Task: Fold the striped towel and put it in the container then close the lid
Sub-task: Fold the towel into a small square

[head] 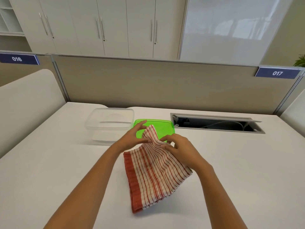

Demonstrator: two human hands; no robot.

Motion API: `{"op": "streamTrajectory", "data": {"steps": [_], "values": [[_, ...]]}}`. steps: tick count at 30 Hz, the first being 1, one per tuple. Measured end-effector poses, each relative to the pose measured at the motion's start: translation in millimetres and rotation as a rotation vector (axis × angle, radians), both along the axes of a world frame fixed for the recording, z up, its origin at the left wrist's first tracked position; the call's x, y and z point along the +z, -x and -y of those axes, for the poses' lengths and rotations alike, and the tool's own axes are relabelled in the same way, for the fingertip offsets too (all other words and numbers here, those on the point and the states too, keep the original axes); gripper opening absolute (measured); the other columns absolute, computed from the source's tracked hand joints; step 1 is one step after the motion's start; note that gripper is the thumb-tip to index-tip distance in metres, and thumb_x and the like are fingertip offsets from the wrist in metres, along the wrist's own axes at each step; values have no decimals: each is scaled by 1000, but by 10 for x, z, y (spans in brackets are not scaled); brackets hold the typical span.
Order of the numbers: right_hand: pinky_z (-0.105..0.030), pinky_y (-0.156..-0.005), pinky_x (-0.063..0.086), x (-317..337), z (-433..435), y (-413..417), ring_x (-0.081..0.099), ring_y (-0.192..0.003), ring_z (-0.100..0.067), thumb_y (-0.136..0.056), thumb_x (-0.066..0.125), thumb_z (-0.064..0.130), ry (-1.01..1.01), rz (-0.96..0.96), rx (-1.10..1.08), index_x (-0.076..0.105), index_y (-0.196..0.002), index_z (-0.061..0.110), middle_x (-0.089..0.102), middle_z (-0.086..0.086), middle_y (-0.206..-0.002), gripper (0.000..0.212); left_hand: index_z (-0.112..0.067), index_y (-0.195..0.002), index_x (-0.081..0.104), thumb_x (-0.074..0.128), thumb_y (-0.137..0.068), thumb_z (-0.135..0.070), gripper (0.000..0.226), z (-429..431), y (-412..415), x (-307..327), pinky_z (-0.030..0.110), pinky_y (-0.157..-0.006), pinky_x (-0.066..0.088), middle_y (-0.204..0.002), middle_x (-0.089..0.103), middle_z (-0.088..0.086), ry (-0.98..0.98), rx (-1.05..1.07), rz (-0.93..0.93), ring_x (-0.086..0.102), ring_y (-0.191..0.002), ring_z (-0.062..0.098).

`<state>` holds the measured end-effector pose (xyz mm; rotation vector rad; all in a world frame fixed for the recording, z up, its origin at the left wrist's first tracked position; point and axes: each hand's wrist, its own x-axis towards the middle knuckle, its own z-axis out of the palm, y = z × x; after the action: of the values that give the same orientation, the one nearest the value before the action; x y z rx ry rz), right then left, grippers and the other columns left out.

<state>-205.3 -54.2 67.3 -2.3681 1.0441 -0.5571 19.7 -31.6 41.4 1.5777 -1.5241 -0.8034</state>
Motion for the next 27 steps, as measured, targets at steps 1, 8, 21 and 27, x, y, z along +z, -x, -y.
{"op": "streamTrajectory", "data": {"steps": [1, 8, 21, 27], "values": [[-26, -77, 47, 74, 13, 13, 51, -80, 0, -89, 53, 41, 3, 11, 24, 61, -107, 40, 59, 13, -98, 19, -32, -131, 46, 79, -70, -21, 69, -6, -47, 46, 34, -112, 33, -135, 53, 0, -5, -13, -59, 45, -127, 11], [-24, -67, 48, 439, 74, 106, 53, -68, -3, -86, 56, 44, -74, 92, 106, 58, -86, 58, 59, 19, -95, 14, -23, -102, 69, 82, -55, -41, 52, -166, -156, 254, 21, -93, 47, -101, 73, -8, 0, -101, -377, 63, -103, 8], [-32, -66, 54, 306, 258, 510, 64, -84, -19, -81, 68, 25, -156, -168, -115, 72, -96, 29, 67, 7, -89, 16, -27, -101, 62, 61, -75, -38, 29, -364, 75, 641, 12, -70, 53, -86, 72, -18, 198, -16, -400, 67, -83, 1], [-27, -80, 52, 448, 205, 743, 68, -91, -10, -82, 68, 28, -252, 483, -134, 68, -94, 25, 74, 6, -94, 13, -30, -110, 56, 55, -78, -41, 33, -497, 57, 636, 19, -70, 57, -97, 71, -15, 200, 11, -467, 69, -91, 6]]}}
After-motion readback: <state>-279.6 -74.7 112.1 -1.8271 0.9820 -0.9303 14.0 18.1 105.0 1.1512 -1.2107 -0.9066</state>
